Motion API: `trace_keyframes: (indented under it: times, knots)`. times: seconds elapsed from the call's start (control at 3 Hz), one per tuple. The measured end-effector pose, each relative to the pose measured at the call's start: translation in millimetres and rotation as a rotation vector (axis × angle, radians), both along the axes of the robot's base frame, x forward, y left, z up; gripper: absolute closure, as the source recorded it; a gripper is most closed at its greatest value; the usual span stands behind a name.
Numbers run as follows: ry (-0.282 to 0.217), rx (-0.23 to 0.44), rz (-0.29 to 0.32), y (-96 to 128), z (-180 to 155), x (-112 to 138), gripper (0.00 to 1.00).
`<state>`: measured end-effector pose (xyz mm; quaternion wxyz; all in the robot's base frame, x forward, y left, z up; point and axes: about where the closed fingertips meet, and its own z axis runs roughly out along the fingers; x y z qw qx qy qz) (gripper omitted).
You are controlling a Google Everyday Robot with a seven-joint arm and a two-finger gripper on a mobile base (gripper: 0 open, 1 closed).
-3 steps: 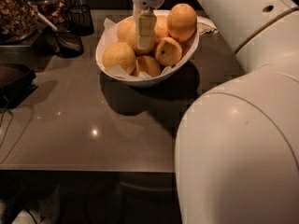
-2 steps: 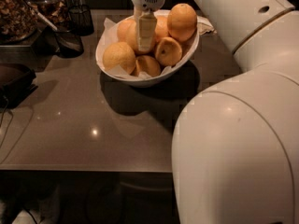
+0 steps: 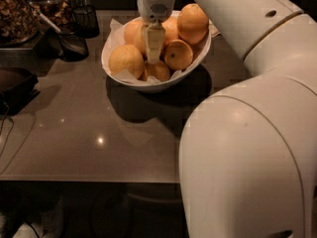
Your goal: Pick orange from white bowl
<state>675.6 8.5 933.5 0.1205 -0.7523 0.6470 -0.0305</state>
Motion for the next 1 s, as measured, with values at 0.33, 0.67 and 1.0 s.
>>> trace_keyframes:
  times: [0.33, 0.67, 1.0]
  knots:
    - [-0.011, -0.016, 0.029, 1.7, -4.1, -4.8, 0.48]
    - [-0.012, -0.016, 0.029, 1.7, -1.3, -5.1, 0.71]
    - [-0.012, -0.016, 0.029, 1.7, -1.3, -5.0, 0.95]
